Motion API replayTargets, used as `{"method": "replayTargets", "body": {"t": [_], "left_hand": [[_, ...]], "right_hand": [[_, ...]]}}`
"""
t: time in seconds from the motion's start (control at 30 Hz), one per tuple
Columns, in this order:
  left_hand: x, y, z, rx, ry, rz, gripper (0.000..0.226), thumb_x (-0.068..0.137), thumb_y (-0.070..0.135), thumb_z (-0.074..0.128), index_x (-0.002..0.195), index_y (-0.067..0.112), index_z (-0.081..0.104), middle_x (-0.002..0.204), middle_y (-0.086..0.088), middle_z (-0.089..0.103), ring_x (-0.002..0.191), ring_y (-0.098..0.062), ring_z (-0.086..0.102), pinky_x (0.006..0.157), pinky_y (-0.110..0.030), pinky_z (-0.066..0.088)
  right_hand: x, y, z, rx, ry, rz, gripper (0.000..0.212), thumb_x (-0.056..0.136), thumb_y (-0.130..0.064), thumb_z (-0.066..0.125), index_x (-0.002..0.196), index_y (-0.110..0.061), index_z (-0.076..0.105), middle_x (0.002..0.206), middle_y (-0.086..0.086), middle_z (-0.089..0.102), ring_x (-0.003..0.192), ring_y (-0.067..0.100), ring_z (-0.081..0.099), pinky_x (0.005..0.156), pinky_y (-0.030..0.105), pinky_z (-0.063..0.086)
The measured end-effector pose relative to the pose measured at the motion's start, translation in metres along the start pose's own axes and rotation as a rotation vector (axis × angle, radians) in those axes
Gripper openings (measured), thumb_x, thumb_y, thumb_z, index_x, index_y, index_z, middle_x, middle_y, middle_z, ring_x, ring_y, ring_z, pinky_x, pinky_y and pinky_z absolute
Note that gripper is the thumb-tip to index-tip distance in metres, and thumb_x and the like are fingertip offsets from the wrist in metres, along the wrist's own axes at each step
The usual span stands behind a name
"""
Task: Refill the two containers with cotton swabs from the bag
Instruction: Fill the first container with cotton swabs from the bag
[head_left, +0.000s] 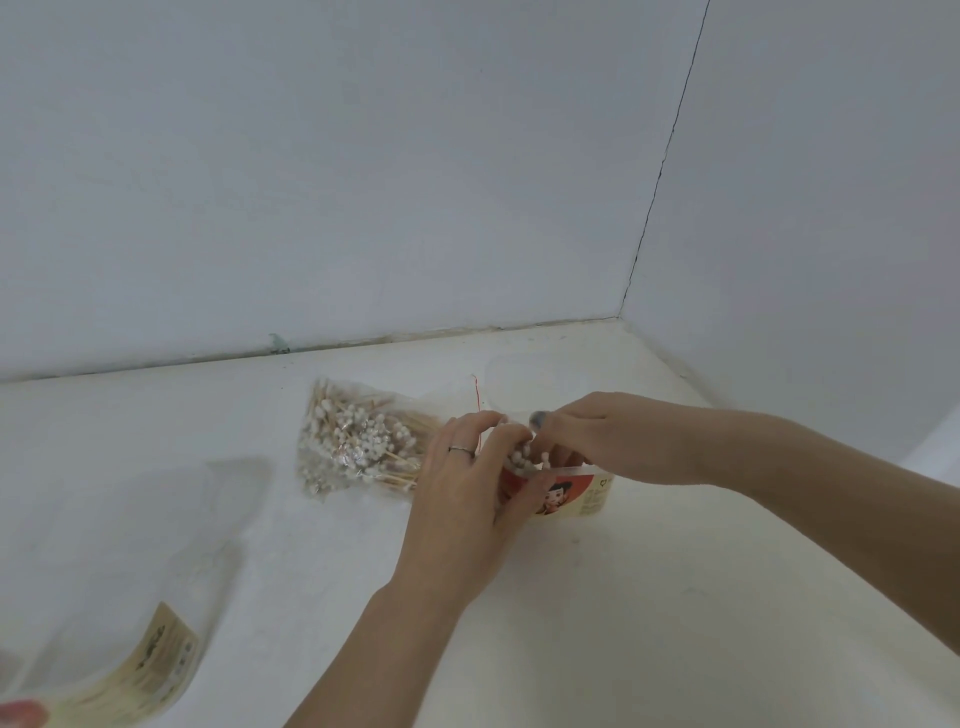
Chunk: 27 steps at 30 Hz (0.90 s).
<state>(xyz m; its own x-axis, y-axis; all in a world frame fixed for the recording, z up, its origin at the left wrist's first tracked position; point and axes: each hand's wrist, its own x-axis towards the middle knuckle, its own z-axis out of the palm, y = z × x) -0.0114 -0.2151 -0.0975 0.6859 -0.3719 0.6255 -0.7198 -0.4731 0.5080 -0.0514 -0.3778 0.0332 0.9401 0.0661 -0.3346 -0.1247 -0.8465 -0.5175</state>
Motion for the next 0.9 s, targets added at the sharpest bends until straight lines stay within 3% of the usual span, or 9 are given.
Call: {"method": "replayTargets", "body": {"t": [0.13,0.23,0.33,0.4,0.47,0.6,0.7,0.83,0.9], "left_hand": [[0.0,-0.001,-0.001,0.018,0.005,0.005,0.034,0.095,0.047,0.058,0.119,0.024,0.06,0.126,0.006,0.053,0.119,-0.017,0.049,0.101,-0.027,0.039],[0.0,0.001,-0.001,0.021,-0.008,0.001,0.038,0.096,0.051,0.053,0.12,0.022,0.061,0.126,0.006,0.054,0.118,-0.016,0.049,0.101,-0.026,0.038],[0.0,0.0,-0.001,0.018,-0.006,0.001,0.039,0.096,0.049,0.056,0.123,0.022,0.06,0.126,0.006,0.055,0.119,-0.017,0.05,0.101,-0.03,0.04],[0.001,0.0,-0.001,0.016,-0.006,-0.001,0.039,0.095,0.047,0.058,0.124,0.022,0.059,0.126,0.006,0.055,0.119,-0.017,0.051,0.1,-0.031,0.041],[0.001,0.0,-0.001,0.012,0.0,0.007,0.039,0.095,0.046,0.059,0.124,0.021,0.059,0.126,0.006,0.055,0.118,-0.018,0.051,0.099,-0.032,0.041],[0.0,0.001,-0.002,-0.003,0.011,0.016,0.047,0.094,0.048,0.061,0.13,0.019,0.056,0.13,0.003,0.055,0.124,-0.018,0.05,0.105,-0.031,0.04],[0.0,0.004,-0.007,-0.029,0.013,0.004,0.054,0.091,0.047,0.063,0.136,0.018,0.051,0.136,0.004,0.051,0.13,-0.016,0.046,0.108,-0.03,0.039],[0.006,0.011,-0.032,-0.074,0.115,0.031,0.049,0.096,0.042,0.058,0.137,0.016,0.051,0.138,0.008,0.047,0.133,-0.012,0.044,0.111,-0.025,0.034],[0.012,0.005,-0.051,-0.047,0.203,-0.059,0.047,0.095,0.039,0.055,0.137,0.018,0.05,0.138,0.004,0.049,0.133,-0.016,0.045,0.111,-0.029,0.035]], "right_hand": [[-0.005,0.002,-0.001,0.009,-0.001,0.014,0.06,0.093,-0.066,0.03,0.099,-0.024,0.073,0.105,-0.004,0.074,0.104,0.017,0.067,0.102,0.042,0.047],[-0.009,0.003,-0.003,0.043,0.007,0.006,0.051,0.099,-0.058,0.034,0.102,-0.027,0.074,0.107,-0.008,0.073,0.107,0.013,0.065,0.105,0.041,0.045],[-0.01,0.003,0.0,0.005,-0.063,0.028,0.063,0.093,-0.064,0.031,0.109,-0.018,0.069,0.117,0.006,0.07,0.113,0.028,0.063,0.105,0.048,0.046],[-0.01,0.003,0.002,-0.021,-0.107,0.031,0.056,0.1,-0.06,0.031,0.099,-0.021,0.071,0.101,-0.005,0.074,0.095,0.017,0.067,0.092,0.033,0.051],[-0.012,-0.002,0.002,-0.012,-0.112,0.03,0.051,0.104,-0.054,0.03,0.085,-0.025,0.068,0.083,-0.015,0.067,0.076,0.003,0.061,0.076,0.022,0.046],[-0.014,-0.004,0.005,-0.034,0.048,0.005,0.039,0.105,-0.048,0.032,0.086,-0.022,0.054,0.089,-0.008,0.058,0.079,0.011,0.051,0.071,0.028,0.038],[-0.018,-0.007,0.011,-0.098,0.027,0.005,0.042,0.106,-0.044,0.032,0.081,-0.015,0.049,0.082,-0.004,0.052,0.071,0.013,0.044,0.066,0.027,0.035],[-0.024,-0.015,0.004,-0.073,0.157,0.0,0.049,0.104,-0.047,0.032,0.1,-0.006,0.059,0.09,0.007,0.062,0.074,0.016,0.05,0.068,0.031,0.039],[-0.025,-0.02,0.001,-0.049,0.287,-0.019,0.043,0.103,-0.046,0.036,0.1,-0.011,0.06,0.092,0.003,0.063,0.074,0.016,0.053,0.066,0.031,0.041]]}}
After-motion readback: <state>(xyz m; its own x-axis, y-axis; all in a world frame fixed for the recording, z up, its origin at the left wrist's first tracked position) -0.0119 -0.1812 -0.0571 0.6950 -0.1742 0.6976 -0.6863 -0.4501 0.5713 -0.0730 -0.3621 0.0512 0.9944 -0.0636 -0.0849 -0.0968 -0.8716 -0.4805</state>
